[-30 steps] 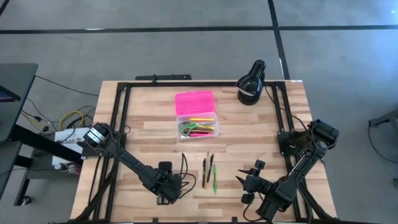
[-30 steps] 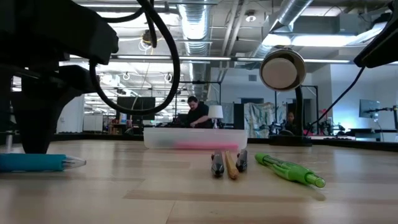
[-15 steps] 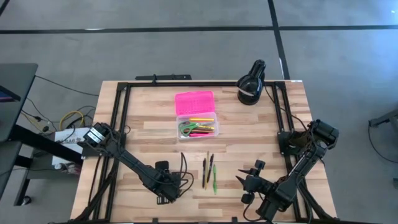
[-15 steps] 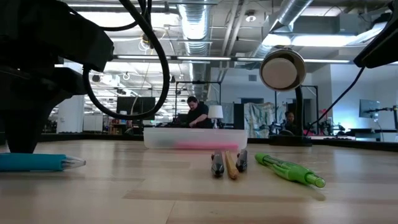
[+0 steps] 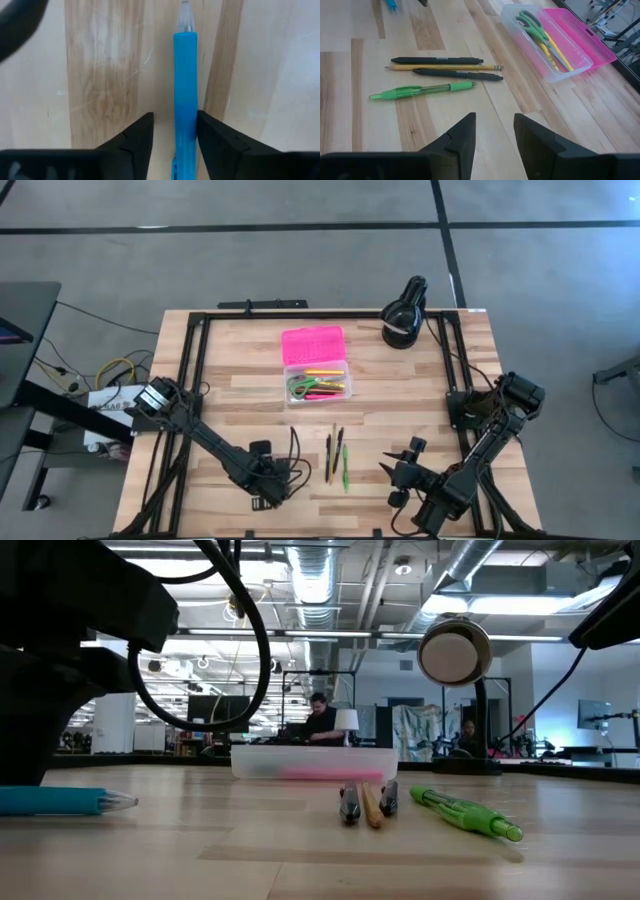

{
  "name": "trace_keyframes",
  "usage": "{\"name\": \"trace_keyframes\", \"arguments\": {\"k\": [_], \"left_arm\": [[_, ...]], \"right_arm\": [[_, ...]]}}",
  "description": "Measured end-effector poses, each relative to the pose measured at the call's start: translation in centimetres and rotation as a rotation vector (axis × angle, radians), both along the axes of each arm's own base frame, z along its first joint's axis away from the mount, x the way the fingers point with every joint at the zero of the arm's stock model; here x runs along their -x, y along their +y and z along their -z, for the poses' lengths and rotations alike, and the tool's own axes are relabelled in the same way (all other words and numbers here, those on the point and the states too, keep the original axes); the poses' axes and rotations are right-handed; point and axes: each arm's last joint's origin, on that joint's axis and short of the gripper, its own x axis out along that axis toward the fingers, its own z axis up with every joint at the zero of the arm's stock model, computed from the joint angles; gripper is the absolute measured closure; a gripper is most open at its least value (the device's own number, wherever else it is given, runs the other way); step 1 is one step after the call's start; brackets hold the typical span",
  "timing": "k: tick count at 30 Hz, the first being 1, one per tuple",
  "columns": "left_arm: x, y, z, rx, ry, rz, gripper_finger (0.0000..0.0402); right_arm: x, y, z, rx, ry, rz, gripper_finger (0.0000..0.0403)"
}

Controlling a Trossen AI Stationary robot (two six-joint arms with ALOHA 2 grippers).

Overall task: Pick & place school supplies into a supply box
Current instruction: Put the blue pen into the supply box

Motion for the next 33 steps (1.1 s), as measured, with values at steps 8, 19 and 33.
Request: {"name": "trace_keyframes", "arguments": {"k": [8, 19, 33], "left_arm": [[-0.2, 0.0, 0.0, -0.01, -0.036, -0.002, 0.0283], [-1.5, 1.2, -0.1, -0.046, -0.106, -0.09, 0.0289], [-3.4, 3.6, -0.1, -0.118, -0.174, -0.043, 0.029]], "right_arm": [[0.0, 0.0, 0.0, 0.0, 0.0, 0.0, 0.0274], [0.0, 0.0, 0.0, 0.0, 0.0, 0.0, 0.0274], [0.0, 0.0, 0.0, 0.0, 0.0, 0.0, 0.0274]]}}
